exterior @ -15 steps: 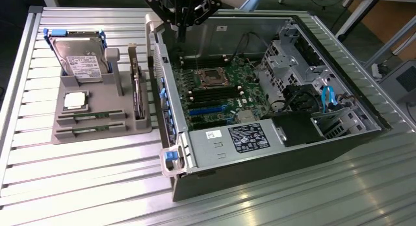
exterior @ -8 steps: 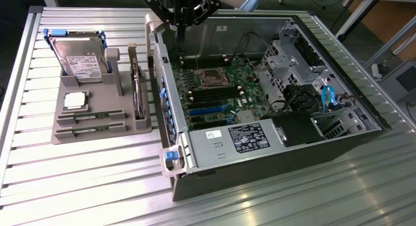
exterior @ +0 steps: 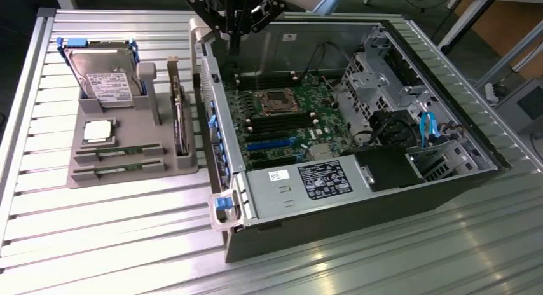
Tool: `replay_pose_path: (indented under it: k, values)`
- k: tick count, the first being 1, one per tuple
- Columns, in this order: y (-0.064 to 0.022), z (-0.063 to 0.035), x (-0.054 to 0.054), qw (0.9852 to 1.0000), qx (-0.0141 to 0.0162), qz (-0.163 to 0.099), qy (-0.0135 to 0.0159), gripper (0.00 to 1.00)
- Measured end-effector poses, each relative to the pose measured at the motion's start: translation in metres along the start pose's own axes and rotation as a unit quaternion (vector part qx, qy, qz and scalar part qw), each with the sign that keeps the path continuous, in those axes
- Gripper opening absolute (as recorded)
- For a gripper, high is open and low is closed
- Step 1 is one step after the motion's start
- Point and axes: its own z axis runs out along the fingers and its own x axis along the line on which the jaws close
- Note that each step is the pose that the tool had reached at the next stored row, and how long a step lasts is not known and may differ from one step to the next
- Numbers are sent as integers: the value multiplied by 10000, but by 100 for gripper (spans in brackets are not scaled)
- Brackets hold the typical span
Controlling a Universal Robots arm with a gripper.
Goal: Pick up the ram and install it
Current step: 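Reach for the ram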
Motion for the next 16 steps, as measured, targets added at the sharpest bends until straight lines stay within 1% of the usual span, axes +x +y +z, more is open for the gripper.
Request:
replay_pose_path:
  k: [16]
  values:
    - [-5, -2, 68, 10000, 0, 0, 0, 10]
